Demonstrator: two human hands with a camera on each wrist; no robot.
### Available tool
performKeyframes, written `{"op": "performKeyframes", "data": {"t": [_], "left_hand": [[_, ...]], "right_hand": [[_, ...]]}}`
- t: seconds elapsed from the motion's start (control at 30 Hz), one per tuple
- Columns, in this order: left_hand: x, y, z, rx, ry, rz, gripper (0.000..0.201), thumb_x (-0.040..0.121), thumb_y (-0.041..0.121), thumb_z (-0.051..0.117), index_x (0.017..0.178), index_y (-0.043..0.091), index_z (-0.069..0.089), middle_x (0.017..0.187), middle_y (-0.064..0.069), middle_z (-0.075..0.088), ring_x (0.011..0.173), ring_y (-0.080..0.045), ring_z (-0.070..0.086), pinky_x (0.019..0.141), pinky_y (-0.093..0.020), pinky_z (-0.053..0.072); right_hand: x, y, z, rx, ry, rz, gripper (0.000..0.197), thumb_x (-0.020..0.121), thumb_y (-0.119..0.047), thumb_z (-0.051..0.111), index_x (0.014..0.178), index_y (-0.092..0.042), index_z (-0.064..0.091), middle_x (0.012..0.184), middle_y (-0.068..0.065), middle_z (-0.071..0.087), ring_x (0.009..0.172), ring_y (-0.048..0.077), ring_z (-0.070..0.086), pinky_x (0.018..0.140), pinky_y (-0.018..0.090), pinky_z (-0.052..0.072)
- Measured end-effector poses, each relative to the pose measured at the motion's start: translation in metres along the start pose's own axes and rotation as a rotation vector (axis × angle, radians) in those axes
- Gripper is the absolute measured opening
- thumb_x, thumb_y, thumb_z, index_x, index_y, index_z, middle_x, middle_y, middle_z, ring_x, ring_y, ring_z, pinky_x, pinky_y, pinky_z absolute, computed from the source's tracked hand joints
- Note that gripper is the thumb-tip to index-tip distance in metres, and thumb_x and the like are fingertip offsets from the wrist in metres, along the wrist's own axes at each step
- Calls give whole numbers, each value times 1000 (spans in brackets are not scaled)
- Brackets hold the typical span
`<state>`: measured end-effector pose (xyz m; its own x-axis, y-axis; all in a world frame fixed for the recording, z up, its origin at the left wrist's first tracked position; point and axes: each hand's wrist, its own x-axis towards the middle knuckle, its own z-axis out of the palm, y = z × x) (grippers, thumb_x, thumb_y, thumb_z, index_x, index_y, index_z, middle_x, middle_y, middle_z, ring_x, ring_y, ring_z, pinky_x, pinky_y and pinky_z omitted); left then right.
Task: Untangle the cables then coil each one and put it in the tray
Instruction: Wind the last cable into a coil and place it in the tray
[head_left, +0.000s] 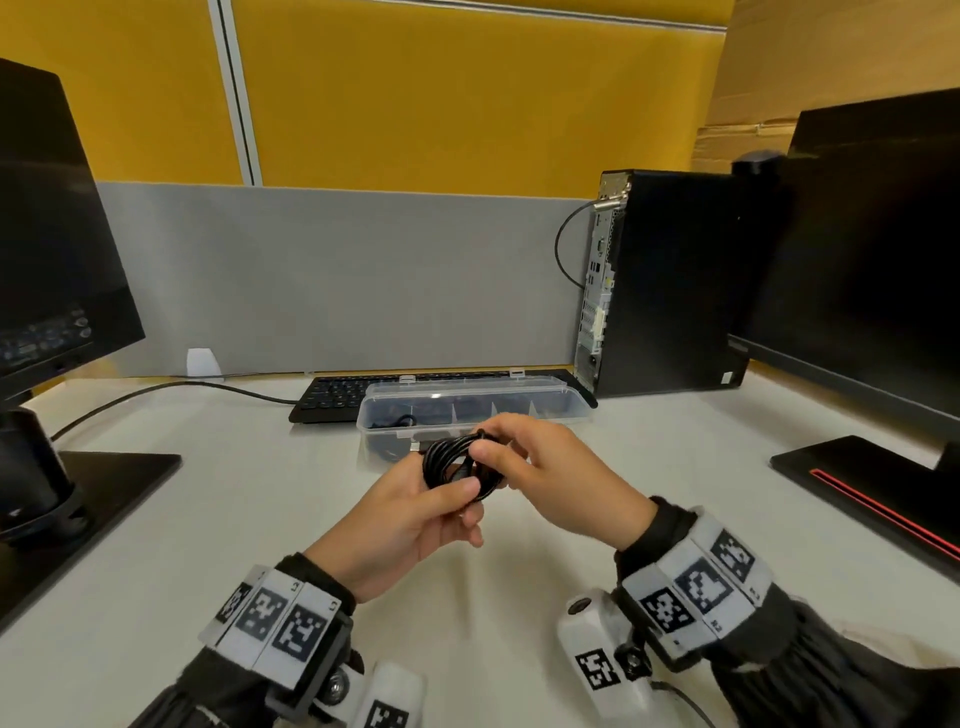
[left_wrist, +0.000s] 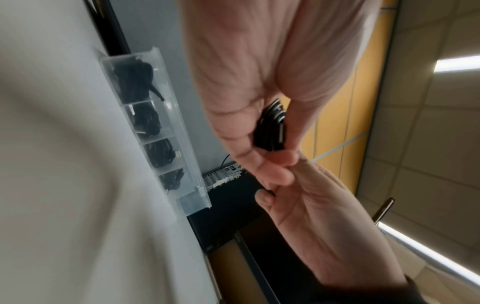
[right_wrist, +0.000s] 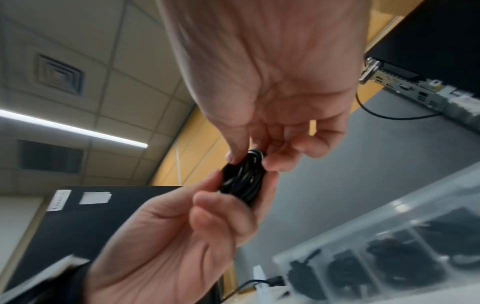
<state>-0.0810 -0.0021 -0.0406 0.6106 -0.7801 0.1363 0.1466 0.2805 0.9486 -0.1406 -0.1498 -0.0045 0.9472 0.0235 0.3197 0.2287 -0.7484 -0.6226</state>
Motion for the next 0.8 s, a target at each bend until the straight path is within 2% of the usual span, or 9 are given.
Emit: {"op": "performKeyframes", "data": {"t": [0.1,0.17,0.27,0.33,0.43,0.57,0.63,0.7,0.8], "left_hand": [[16,8,-5,67,199,48,38,81,12,66,117,12,53,99,-6,68,73,-14,62,73,-31,56],[33,20,-19,171,405,104,30,85,9,61,113,16,56,107,-7,66,86,-15,62,81,-29,53],[64,36,-39,467,546,172,20,91,9,55,106,21,58,107,-1,63,101,-15,57,78,-24,44],[82,35,-49,677,532,152,18,92,10,54,108,18,58,108,0,62,103,-14,56,80,-22,40],[99,20,-64,893,462,19,18,91,10,55,108,15,60,107,0,62,102,-14,57,84,-22,41],[103,5,-71,932,286,-139,10,91,13,58,99,19,59,95,3,63,86,-8,59,65,-12,46],[103,4,-74,949,239,-138,10,90,14,60,97,20,60,95,3,64,91,-12,61,73,-12,48],[103,5,-76,981,232,-134,11,89,14,60,94,24,61,96,3,67,94,-13,62,84,-22,49],[104,5,-76,1004,223,-133,17,91,8,55,91,24,61,87,7,67,81,-4,61,71,-13,47]], "right_hand": [[25,19,-39,-124,133,78,19,96,-23,49,95,-11,64,67,-8,55,58,0,50,58,16,34],[52,44,-68,-257,205,191,26,97,-25,47,102,-6,65,80,2,61,75,16,58,66,22,38],[92,85,-87,-472,52,377,32,97,-29,47,108,-3,63,101,14,65,94,29,61,81,36,50],[107,104,-79,-624,-76,472,34,96,-31,49,110,-2,59,107,15,63,97,32,61,83,39,51],[116,129,-58,-778,-211,464,33,93,-31,54,110,-3,59,114,14,63,103,30,61,86,38,48],[122,144,-43,-891,-282,501,34,92,-33,53,117,-11,57,120,7,59,117,27,51,101,43,30],[128,149,-43,-974,-314,474,32,92,-36,52,116,-15,59,121,5,58,121,25,45,102,45,26],[131,149,-44,-1076,-337,424,33,91,-37,52,117,-19,59,123,3,55,124,24,39,102,47,26],[132,143,-42,-1132,-352,389,29,91,-30,53,116,-15,59,121,5,58,117,25,50,99,44,32]]}}
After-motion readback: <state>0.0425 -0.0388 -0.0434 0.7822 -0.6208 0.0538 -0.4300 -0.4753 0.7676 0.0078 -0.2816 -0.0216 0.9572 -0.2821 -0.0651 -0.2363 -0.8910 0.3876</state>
